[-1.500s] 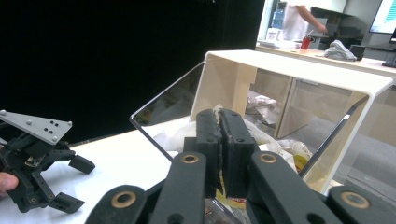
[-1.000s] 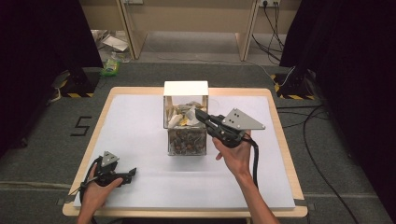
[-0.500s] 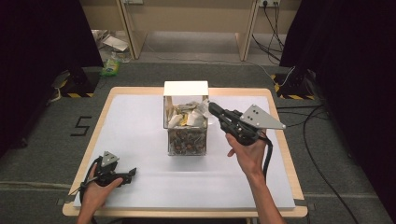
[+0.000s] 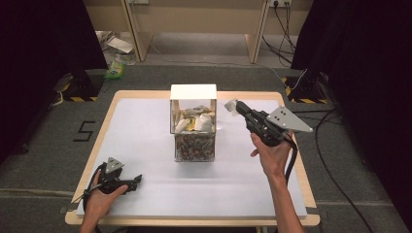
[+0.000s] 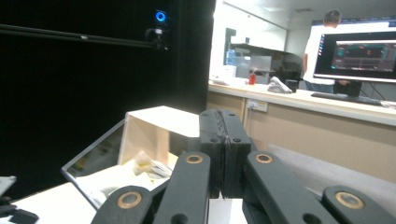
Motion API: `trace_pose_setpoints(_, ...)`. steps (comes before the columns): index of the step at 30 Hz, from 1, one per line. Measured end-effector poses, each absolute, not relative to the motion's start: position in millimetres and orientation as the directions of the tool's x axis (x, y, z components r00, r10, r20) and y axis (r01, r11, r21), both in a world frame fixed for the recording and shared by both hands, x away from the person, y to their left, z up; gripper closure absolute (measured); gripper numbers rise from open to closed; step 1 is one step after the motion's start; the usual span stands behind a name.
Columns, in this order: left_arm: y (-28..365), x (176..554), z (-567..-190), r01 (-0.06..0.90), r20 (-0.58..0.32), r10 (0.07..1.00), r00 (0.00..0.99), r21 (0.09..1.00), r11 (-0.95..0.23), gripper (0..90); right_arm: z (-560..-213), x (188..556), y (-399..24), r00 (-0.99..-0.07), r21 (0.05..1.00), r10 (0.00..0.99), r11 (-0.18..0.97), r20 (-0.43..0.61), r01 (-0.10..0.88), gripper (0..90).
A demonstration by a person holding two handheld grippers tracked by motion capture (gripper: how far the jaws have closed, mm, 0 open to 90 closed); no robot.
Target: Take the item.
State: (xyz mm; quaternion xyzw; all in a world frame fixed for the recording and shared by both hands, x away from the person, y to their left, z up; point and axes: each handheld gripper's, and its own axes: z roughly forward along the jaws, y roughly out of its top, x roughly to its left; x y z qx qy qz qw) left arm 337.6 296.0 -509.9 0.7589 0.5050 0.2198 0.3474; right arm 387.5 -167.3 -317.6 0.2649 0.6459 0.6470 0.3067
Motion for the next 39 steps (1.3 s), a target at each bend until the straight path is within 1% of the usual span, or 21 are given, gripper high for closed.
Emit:
trace_pose_setpoints(10, 296, 338, -510, 0.614, -0.018, 0.919, 0.394, 0.749, -0.249, 9.0, -348, 423, -175, -0.629, 0.999, 0.776, 0.027, -0.038, -0.026, 90.0)
trace_pose_setpoints(15, 296, 338, -510, 0.614, -0.018, 0.919, 0.394, 0.749, -0.249, 9.0, -359, 441, -173, -0.603, 0.999, 0.797, 0.035, -0.031, -0.004, 90.0)
trace_pose_setpoints(21, 296, 338, -510, 0.615, -0.018, 0.919, 0.394, 0.748, -0.249, 9.0, -376, 463, -170, -0.594, 0.998, 0.804, 0.054, -0.027, 0.028, 90.0)
trace_pose_setpoints(23, 296, 338, -510, 0.615, -0.018, 0.919, 0.394, 0.748, -0.249, 9.0, -386, 474, -168, -0.588, 0.998, 0.809, 0.036, -0.005, 0.041, 90.0)
trace_pose_setpoints(34, 296, 338, -510, 0.614, -0.018, 0.919, 0.394, 0.749, -0.249, 9.1, -409, 499, -157, -0.581, 0.997, 0.813, 0.017, 0.030, 0.075, 90.0)
trace_pose_setpoints(39, 296, 338, -510, 0.615, -0.018, 0.919, 0.394, 0.749, -0.249, 9.0, -415, 507, -151, -0.588, 0.996, 0.808, 0.029, 0.030, 0.090, 90.0)
